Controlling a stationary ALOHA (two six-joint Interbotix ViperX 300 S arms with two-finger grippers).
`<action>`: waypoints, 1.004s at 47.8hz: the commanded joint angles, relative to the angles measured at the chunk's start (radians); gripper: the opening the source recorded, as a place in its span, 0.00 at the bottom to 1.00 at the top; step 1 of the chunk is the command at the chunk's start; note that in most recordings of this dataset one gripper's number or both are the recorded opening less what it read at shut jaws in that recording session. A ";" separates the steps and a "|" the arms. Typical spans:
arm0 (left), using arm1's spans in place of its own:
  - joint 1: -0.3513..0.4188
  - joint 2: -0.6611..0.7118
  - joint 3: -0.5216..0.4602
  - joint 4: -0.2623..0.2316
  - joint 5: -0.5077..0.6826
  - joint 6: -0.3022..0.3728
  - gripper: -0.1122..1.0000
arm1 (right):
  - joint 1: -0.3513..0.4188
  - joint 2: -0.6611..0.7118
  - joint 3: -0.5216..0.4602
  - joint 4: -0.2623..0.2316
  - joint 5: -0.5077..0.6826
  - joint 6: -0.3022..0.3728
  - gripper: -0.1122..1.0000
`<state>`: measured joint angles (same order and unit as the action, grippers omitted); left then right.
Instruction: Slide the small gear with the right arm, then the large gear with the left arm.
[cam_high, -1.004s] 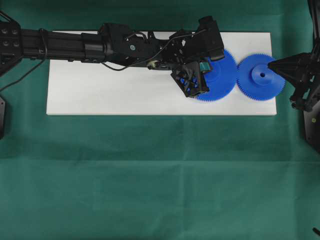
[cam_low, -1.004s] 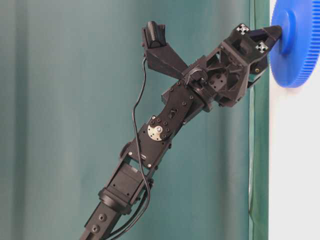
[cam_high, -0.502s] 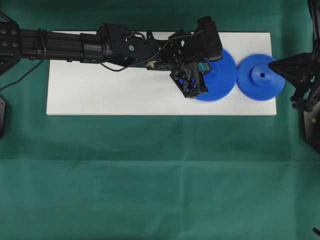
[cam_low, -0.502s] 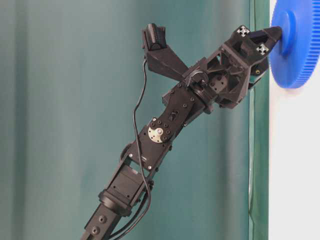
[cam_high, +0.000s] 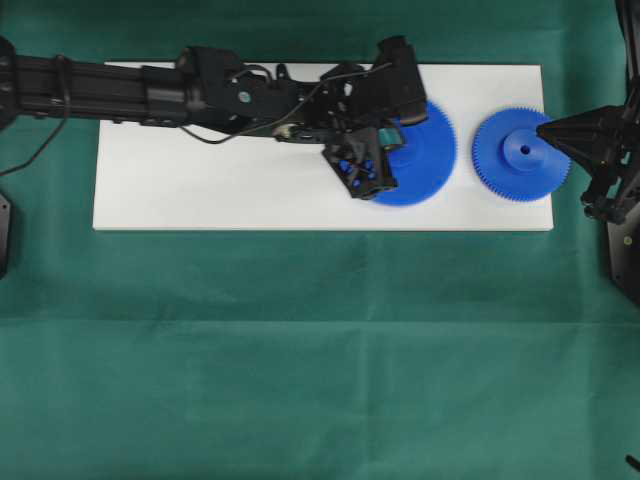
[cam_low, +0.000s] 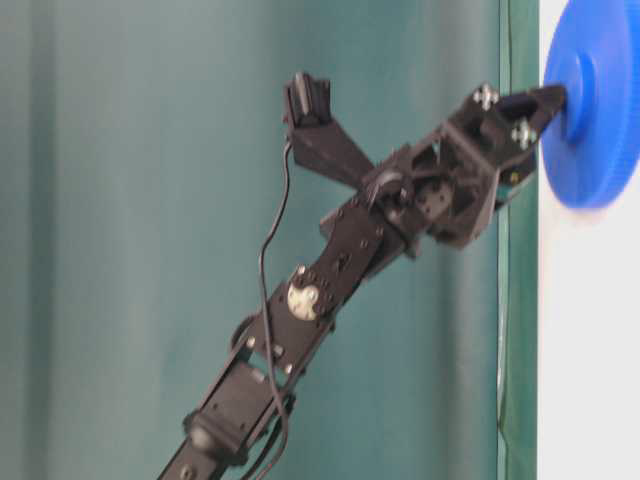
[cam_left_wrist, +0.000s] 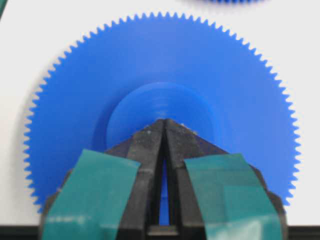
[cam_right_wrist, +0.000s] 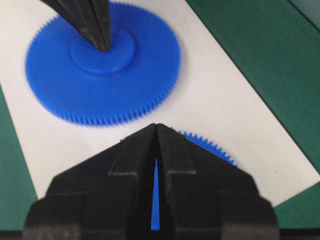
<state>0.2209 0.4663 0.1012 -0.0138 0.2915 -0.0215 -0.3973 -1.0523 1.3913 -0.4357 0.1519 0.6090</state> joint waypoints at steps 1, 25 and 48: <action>0.008 -0.052 0.055 0.002 0.008 -0.003 0.10 | 0.002 0.003 -0.011 0.002 -0.009 0.000 0.56; 0.126 -0.360 0.597 0.000 -0.051 -0.012 0.10 | 0.012 0.003 -0.017 0.002 -0.021 0.002 0.56; 0.241 -0.738 0.971 -0.002 -0.081 -0.014 0.10 | 0.014 0.003 -0.017 0.002 -0.023 0.002 0.56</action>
<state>0.4464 -0.2378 1.0385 -0.0138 0.2148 -0.0353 -0.3850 -1.0523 1.3913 -0.4357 0.1381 0.6090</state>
